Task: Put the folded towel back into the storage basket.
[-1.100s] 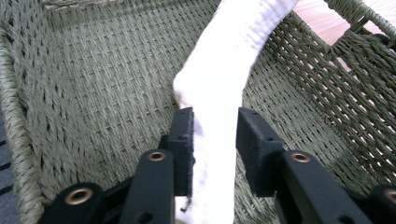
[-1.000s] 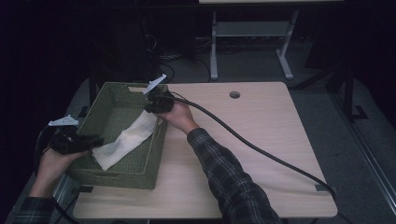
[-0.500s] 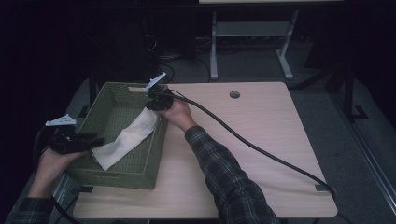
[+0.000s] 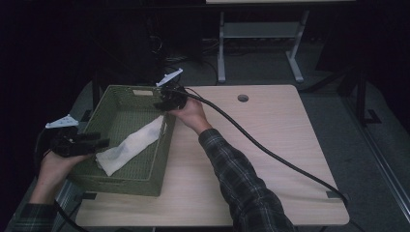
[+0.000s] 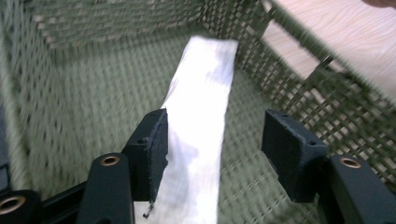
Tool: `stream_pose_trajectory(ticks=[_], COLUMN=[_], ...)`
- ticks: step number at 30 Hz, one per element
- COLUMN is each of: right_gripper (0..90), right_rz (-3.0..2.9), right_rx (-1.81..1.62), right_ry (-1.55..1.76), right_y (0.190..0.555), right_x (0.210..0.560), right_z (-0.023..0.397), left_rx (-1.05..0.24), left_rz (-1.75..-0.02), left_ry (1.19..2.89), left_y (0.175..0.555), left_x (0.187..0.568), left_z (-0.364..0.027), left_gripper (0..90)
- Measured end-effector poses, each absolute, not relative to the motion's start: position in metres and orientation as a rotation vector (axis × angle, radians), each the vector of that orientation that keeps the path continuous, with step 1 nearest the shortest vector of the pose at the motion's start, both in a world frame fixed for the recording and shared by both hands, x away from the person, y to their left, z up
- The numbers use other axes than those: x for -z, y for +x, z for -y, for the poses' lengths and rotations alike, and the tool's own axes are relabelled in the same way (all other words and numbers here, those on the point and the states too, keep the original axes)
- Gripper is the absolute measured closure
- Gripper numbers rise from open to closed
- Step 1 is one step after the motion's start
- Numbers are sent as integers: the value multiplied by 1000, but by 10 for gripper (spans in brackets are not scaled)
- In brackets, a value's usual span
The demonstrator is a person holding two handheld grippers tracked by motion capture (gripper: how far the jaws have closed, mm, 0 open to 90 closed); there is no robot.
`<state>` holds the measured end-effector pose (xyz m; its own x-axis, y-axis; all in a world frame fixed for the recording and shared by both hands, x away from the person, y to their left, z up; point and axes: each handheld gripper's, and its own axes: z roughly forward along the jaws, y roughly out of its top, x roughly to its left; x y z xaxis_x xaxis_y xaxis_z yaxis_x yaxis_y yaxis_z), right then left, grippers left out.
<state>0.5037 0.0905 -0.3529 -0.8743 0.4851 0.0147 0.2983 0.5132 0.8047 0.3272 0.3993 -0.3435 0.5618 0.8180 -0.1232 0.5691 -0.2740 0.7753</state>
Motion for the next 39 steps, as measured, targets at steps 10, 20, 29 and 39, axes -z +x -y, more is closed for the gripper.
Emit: stream_pose_trajectory(ticks=[10,20,29,39], right_gripper=[460,417,383,348], right_rz=[-2493,-2453,-2434,-2401], right_rx=[-1337,-1353,-1368,-1369], right_ry=[732,720,740,795], right_y=[490,469,445,421], right_x=[342,329,330,344], right_z=[-38,22,75,130], left_rx=[-403,-416,-406,-377], left_rz=[-1065,-1004,-942,-845], left_ry=[1970,1966,1992,2002], left_y=[330,329,330,331], left_x=[324,309,302,304], left_z=[-355,-307,-258,-196], left_gripper=[327,276,255,255])
